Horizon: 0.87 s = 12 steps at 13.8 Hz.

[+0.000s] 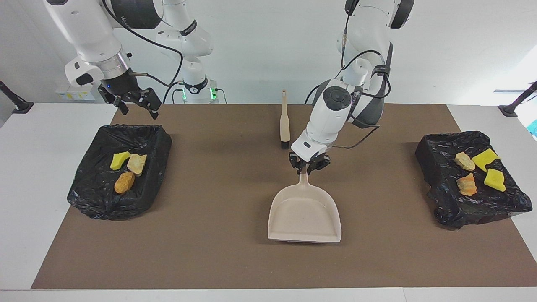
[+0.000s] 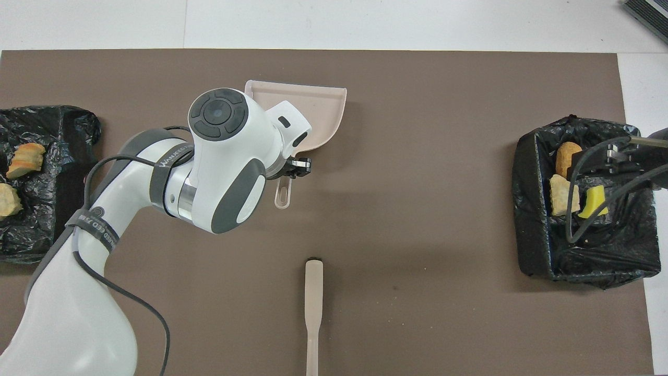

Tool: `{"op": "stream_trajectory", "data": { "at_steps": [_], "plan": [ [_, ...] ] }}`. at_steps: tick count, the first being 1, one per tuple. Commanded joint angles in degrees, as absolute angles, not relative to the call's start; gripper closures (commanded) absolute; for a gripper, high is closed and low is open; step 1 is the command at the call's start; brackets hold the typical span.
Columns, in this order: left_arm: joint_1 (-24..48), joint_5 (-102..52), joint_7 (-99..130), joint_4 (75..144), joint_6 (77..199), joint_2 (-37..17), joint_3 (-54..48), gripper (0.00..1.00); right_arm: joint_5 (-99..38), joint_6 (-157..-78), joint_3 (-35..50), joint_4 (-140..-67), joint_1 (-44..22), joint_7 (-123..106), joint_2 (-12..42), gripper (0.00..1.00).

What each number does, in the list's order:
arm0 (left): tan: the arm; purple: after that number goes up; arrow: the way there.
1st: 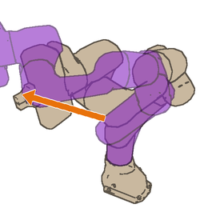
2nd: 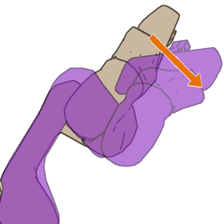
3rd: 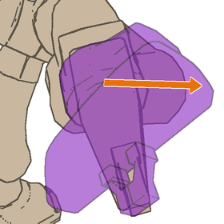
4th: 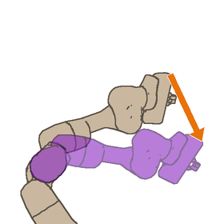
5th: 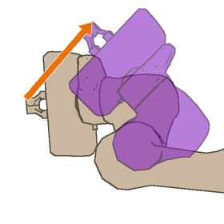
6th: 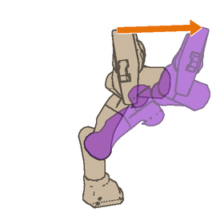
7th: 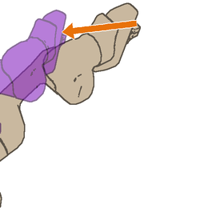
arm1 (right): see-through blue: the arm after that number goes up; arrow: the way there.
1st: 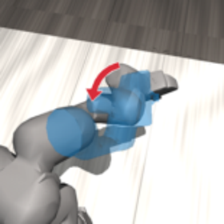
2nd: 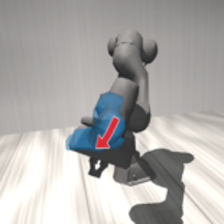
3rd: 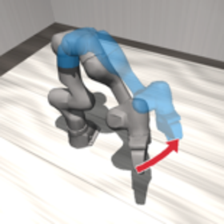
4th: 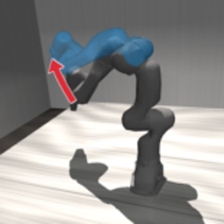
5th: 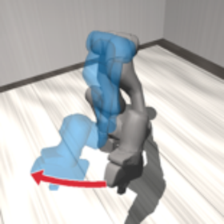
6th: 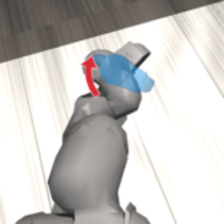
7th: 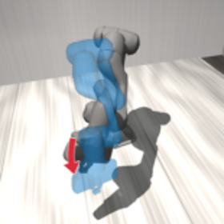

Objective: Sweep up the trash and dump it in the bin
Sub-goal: 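Set the dustpan down on the mat center with the left gripper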

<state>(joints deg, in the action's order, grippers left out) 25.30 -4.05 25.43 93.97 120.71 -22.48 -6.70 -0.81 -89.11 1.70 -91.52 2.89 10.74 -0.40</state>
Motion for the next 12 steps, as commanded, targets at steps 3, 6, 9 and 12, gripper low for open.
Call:
{"op": "stream_trajectory", "data": {
  "at_steps": [3, 6, 9, 12],
  "plan": [
    [29.53, -4.66, 29.78, 92.55, 123.83, -26.1, -5.63, 1.0, -1.76, -88.42, 1.76, -91.41, 3.08, 11.78, -0.79, 0.0],
    [29.88, -4.22, 30.94, 92.99, 127.0, -27.25, -5.63, 1.0, -1.76, -88.33, 1.76, -91.41, 3.08, 11.78, -0.79, 0.0],
    [29.27, -4.22, 30.85, 93.16, 126.74, -27.25, -5.63, 0.76, -1.76, -88.42, 1.76, -91.41, 3.08, 11.78, -0.79, 0.0],
    [29.44, -4.22, 30.15, 93.25, 127.27, -26.98, -5.63, 0.0, -1.76, -88.33, 1.76, -91.41, 3.08, 11.78, -0.79, 0.0]
  ]
}}
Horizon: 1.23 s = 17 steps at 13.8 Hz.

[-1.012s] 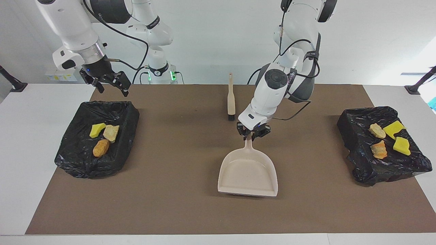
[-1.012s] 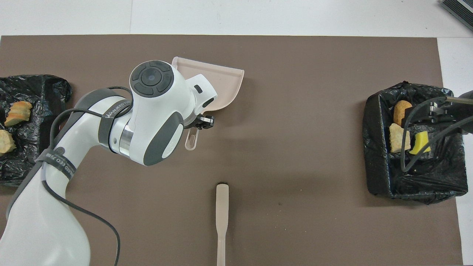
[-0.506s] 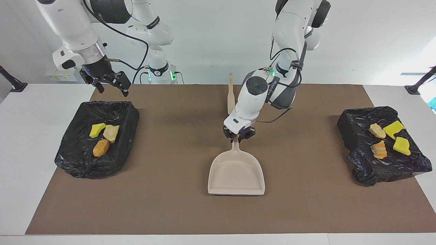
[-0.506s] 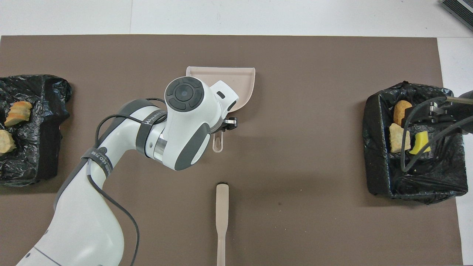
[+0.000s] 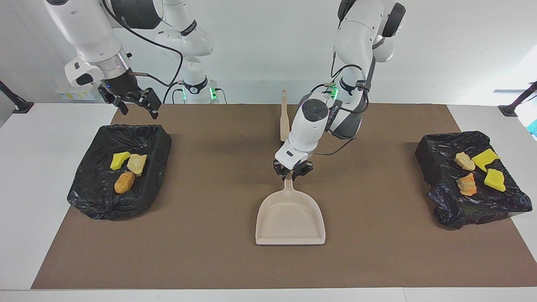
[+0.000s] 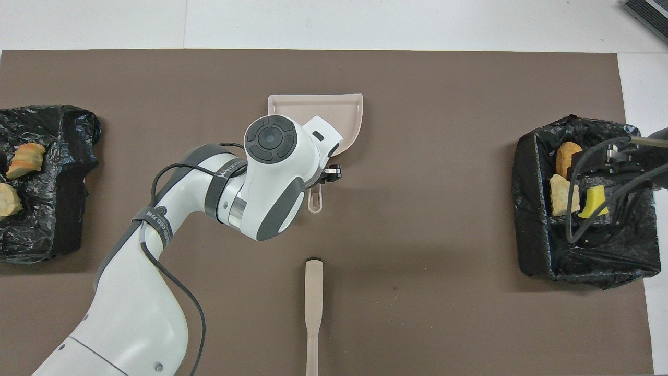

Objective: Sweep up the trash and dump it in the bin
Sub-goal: 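Set the dustpan down on the mat center with the left gripper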

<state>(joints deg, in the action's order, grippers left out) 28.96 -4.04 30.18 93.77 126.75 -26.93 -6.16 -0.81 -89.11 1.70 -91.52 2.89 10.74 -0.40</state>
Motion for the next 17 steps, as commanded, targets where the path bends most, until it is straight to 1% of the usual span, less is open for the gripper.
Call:
{"op": "stream_trajectory", "data": {
  "at_steps": [1, 3, 6, 8, 10, 13, 17],
  "plan": [
    [29.18, -4.22, 30.06, 93.25, 126.74, -26.72, -5.71, 0.0, -1.76, -88.42, 1.76, -91.41, 3.08, 11.78, -0.79, 0.0],
    [27.26, -4.31, 30.06, 93.34, 124.47, -24.88, -5.63, 0.0, -1.76, -88.42, 1.76, -91.41, 3.08, 11.78, -0.79, 0.0],
    [24.1, -4.31, 30.06, 93.34, 119.72, -20.49, -5.1, 0.0, -1.76, -88.33, 1.76, -91.41, 3.08, 11.78, -0.79, 0.0],
    [19.88, -4.22, 27.44, 93.34, 115.69, -17.24, -5.1, 0.0, -1.76, -88.42, 1.76, -91.41, 3.08, 11.78, -0.79, 0.0],
    [16.02, -4.22, 19.12, 93.34, 111.99, -13.55, -5.1, 0.0, -1.76, -88.33, 1.76, -91.41, 3.08, 11.78, -0.79, 0.0],
    [8.46, -4.22, 8.47, 93.25, 102.77, -8.89, -5.1, 0.0, -1.76, -88.42, 1.76, -91.41, 3.08, 11.78, -0.79, 0.0],
    [2.38, -3.96, 5.19, 92.64, 94.59, -3.44, -5.01, 0.0, -1.76, -88.33, 1.76, -91.41, 3.08, 11.78, -0.79, 0.0]
  ]
}}
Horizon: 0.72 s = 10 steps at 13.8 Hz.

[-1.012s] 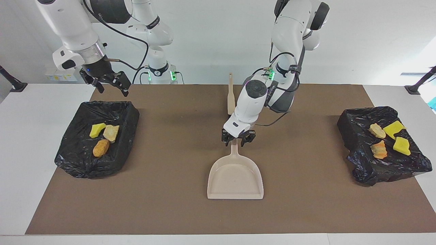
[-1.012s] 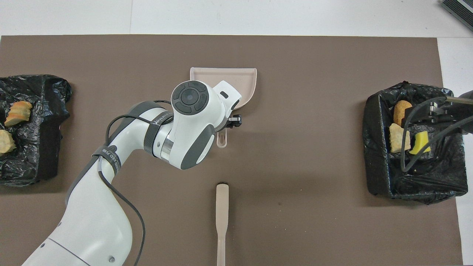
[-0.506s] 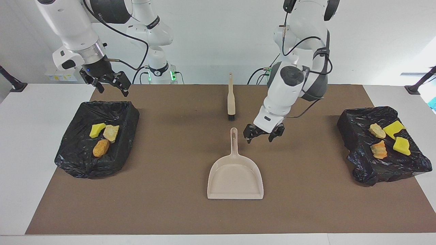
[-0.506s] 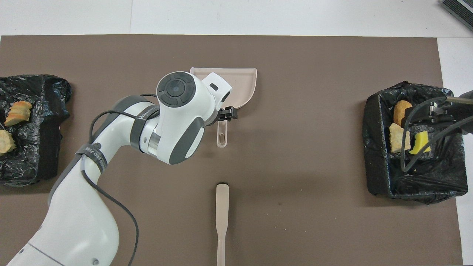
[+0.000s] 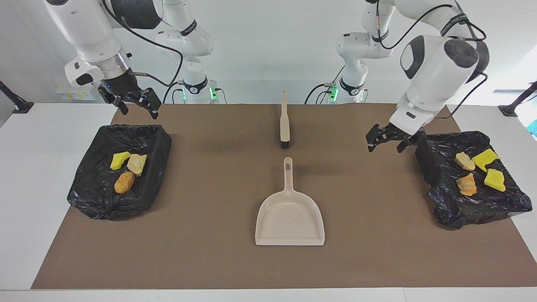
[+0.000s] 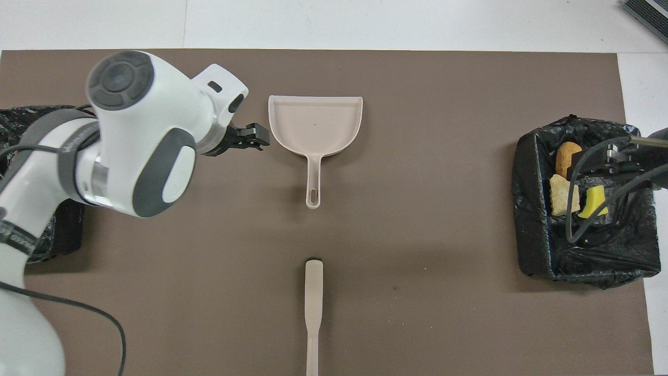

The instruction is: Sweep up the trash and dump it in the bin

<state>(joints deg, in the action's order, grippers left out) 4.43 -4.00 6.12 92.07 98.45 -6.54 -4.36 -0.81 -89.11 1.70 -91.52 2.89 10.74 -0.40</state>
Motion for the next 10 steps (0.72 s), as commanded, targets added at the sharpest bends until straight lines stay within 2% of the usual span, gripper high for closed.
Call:
{"op": "stream_trajectory", "data": {
  "at_steps": [1, 6, 10],
  "plan": [
    [1.76, -3.87, 5.19, 92.72, 92.83, -1.77, -5.01, 0.0, -1.76, -88.42, 1.76, -91.41, 3.08, 11.78, -0.79, 0.0],
    [1.93, -1.67, 4.92, 93.16, 83.34, 5.61, -5.1, 0.0, -1.76, -88.33, 1.76, -91.41, 3.08, 11.78, -0.79, 0.0],
    [1.58, -1.76, 1.76, 93.34, 84.71, 5.71, -5.01, 0.0, -1.76, -88.42, 1.76, -91.41, 3.08, 11.78, -0.79, 0.0]
  ]
}}
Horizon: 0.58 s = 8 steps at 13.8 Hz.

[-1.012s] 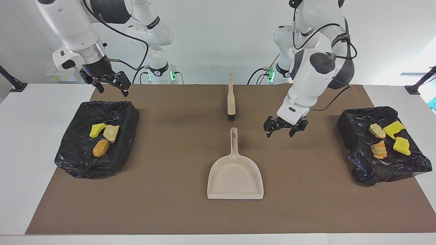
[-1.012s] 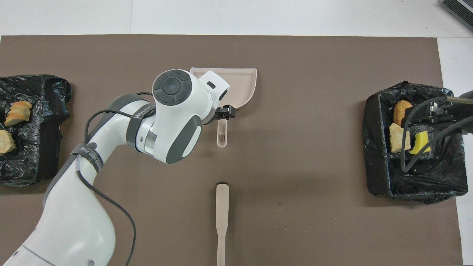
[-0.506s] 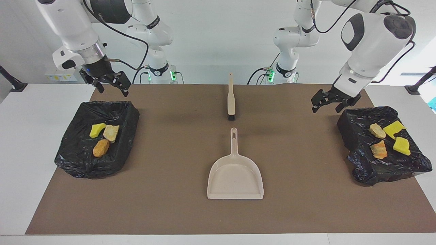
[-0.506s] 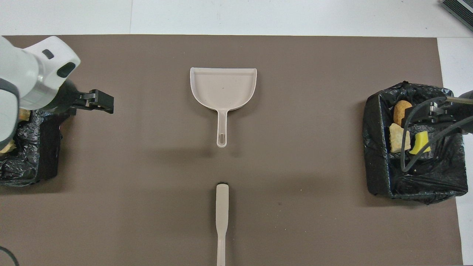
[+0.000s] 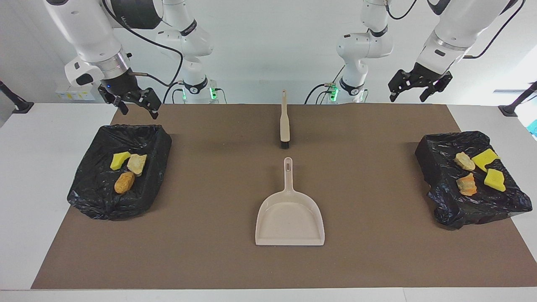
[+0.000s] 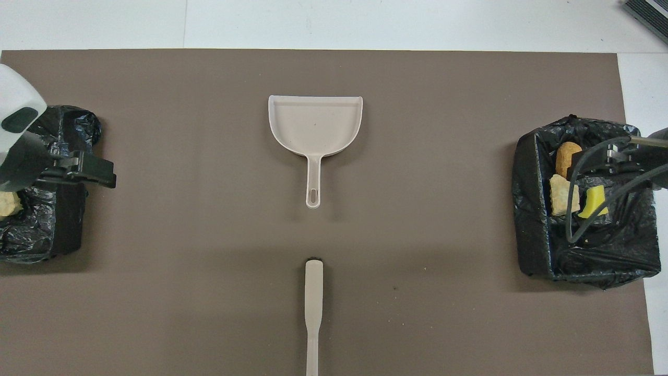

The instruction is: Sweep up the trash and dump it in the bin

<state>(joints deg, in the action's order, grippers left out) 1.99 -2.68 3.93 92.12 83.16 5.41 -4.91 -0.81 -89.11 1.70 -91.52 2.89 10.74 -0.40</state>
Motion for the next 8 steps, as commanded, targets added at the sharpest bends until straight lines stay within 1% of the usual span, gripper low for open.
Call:
{"op": "stream_trajectory", "data": {
  "at_steps": [1, 2, 4, 8],
  "plan": [
    [1.06, -1.76, 1.76, 93.6, 87.77, 5.45, -4.92, 0.0, -1.76, -88.42, 1.76, -91.41, 3.08, 11.78, -0.79, 0.0],
    [-0.42, -1.76, 1.58, 93.78, 89.19, 5.1, -5.01, 0.0, -1.76, -88.33, 1.76, -91.41, 3.08, 11.78, -0.79, 0.0],
    [0.26, -1.67, 1.76, 95.0, 89.03, 5.19, -5.1, 0.0, -1.76, -88.33, 1.76, -91.41, 3.08, 11.78, -0.79, 0.0],
    [0.09, -1.41, 1.76, 95.19, 89.82, 4.57, -5.1, 0.0, -1.76, -88.33, 1.76, -91.41, 3.08, 11.78, -0.79, 0.0]
  ]
}}
